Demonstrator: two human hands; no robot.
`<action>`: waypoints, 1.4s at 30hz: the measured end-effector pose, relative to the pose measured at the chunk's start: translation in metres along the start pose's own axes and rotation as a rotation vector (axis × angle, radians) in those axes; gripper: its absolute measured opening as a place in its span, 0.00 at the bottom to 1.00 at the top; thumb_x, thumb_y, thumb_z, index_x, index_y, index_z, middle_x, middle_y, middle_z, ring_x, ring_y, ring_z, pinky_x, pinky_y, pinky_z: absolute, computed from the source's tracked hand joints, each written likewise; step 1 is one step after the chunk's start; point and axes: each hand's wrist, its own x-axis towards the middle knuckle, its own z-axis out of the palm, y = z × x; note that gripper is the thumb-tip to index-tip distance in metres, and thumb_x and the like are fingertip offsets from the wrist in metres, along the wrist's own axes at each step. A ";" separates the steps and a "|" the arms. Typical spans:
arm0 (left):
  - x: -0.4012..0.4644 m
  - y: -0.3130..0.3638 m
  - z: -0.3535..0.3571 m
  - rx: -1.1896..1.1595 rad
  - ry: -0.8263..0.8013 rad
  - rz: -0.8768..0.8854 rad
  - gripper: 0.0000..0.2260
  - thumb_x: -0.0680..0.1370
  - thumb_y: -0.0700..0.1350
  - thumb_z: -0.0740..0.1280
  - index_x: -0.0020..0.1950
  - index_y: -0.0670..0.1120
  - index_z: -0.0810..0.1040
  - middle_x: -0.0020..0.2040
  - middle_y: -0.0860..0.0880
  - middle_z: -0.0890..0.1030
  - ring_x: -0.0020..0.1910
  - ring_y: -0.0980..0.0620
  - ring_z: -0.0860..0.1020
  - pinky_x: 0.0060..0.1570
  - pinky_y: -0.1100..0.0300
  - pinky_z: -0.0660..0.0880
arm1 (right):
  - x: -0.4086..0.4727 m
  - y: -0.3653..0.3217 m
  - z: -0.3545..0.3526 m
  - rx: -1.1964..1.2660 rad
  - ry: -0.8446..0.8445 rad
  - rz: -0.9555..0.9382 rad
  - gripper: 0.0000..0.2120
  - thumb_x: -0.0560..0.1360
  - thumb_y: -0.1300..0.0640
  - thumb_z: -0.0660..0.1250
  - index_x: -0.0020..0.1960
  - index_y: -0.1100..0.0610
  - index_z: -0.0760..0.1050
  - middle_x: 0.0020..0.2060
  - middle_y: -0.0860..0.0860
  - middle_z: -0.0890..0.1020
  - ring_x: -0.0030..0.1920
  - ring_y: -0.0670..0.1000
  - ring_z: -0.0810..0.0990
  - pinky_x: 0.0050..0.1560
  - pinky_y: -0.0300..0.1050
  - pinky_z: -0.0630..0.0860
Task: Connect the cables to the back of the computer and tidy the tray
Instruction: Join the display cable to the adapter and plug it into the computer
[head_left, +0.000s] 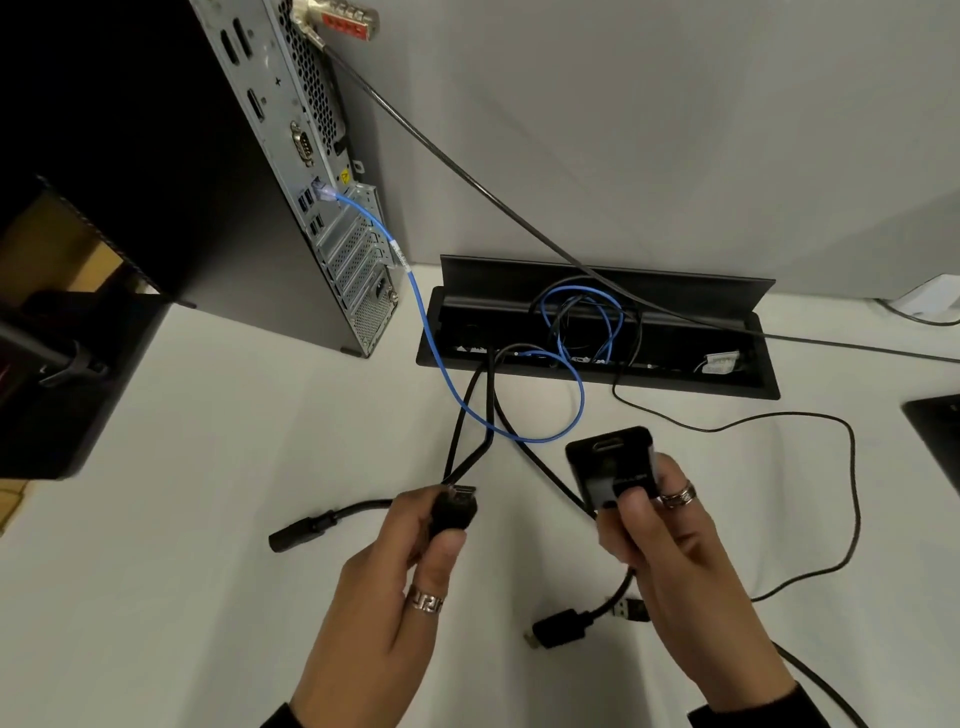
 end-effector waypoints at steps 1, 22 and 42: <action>0.000 0.002 0.000 0.015 -0.020 0.017 0.15 0.70 0.74 0.50 0.50 0.73 0.68 0.39 0.71 0.78 0.41 0.71 0.77 0.42 0.82 0.67 | -0.001 -0.001 0.002 -0.008 -0.029 -0.002 0.13 0.66 0.37 0.67 0.45 0.42 0.76 0.28 0.47 0.73 0.31 0.45 0.68 0.38 0.39 0.67; -0.016 0.010 -0.007 -0.106 0.037 -0.198 0.20 0.60 0.78 0.56 0.45 0.72 0.72 0.28 0.56 0.75 0.29 0.61 0.73 0.32 0.74 0.68 | -0.002 0.015 0.002 -0.009 -0.084 0.113 0.24 0.59 0.29 0.68 0.50 0.40 0.77 0.33 0.50 0.80 0.37 0.52 0.71 0.40 0.38 0.71; -0.001 -0.001 -0.041 -1.138 -0.303 -0.413 0.19 0.63 0.54 0.79 0.42 0.44 0.78 0.24 0.53 0.65 0.20 0.58 0.62 0.25 0.63 0.68 | 0.032 0.023 0.053 -0.112 -0.213 -0.110 0.11 0.76 0.50 0.57 0.58 0.43 0.70 0.51 0.47 0.82 0.52 0.53 0.81 0.49 0.52 0.78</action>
